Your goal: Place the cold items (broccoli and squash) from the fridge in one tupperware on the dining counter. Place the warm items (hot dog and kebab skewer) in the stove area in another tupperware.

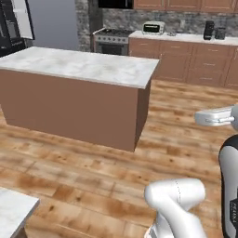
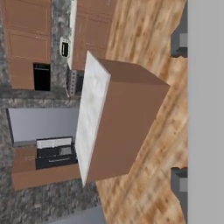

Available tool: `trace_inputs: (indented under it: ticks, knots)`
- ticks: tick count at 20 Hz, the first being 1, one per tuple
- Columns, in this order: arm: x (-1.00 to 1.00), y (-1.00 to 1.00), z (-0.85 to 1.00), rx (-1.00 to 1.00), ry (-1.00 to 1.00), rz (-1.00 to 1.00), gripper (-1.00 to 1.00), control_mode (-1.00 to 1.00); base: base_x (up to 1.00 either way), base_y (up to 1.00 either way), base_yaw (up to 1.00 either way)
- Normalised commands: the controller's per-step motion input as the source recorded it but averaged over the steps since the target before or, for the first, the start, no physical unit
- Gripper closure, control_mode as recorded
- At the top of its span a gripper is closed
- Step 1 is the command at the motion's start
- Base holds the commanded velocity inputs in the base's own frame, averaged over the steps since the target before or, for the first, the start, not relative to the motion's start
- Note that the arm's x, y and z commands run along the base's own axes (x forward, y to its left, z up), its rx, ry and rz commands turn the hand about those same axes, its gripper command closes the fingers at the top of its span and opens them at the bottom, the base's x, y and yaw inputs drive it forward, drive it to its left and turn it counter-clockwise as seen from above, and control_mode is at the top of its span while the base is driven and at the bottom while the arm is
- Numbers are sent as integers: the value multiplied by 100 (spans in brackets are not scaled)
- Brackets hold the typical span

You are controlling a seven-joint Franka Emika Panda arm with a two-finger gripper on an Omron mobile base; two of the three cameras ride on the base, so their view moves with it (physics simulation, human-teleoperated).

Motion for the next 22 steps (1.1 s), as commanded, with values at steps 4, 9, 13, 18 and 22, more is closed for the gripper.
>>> trace_inputs:
  ticks: [4,9,13,18,22]
  knots:
    - [0,0,0,0,0,0,-100,100,100,-25,46]
    - [0,0,0,0,0,0,-100,100,100,-13,55]
    - [0,0,0,0,0,0,-100,100,100,-7,54]
    - [0,0,0,0,0,0,-100,100,100,-1,44]
    - [0,0,0,0,0,0,-100,100,100,0,44]
